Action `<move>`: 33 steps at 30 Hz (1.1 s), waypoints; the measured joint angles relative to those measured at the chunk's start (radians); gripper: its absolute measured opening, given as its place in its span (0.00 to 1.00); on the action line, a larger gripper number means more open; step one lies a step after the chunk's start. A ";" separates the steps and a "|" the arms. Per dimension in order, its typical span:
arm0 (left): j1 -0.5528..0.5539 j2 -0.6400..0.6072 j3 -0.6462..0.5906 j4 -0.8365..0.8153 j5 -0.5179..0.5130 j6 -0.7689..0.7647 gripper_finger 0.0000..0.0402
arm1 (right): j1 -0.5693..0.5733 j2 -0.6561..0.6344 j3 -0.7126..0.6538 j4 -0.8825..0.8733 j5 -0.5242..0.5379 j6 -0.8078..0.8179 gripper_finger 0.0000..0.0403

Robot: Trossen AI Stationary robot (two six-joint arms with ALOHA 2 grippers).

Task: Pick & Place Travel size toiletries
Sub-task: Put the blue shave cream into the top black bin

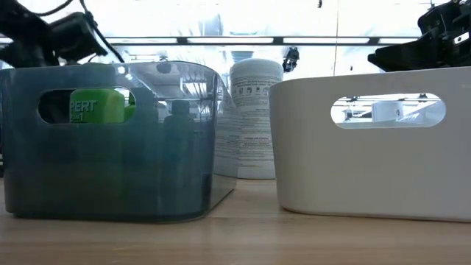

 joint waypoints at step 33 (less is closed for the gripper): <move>0.050 0.302 0.001 0.134 -0.085 0.030 0.38 | 0.000 0.000 0.000 0.000 0.000 0.000 0.42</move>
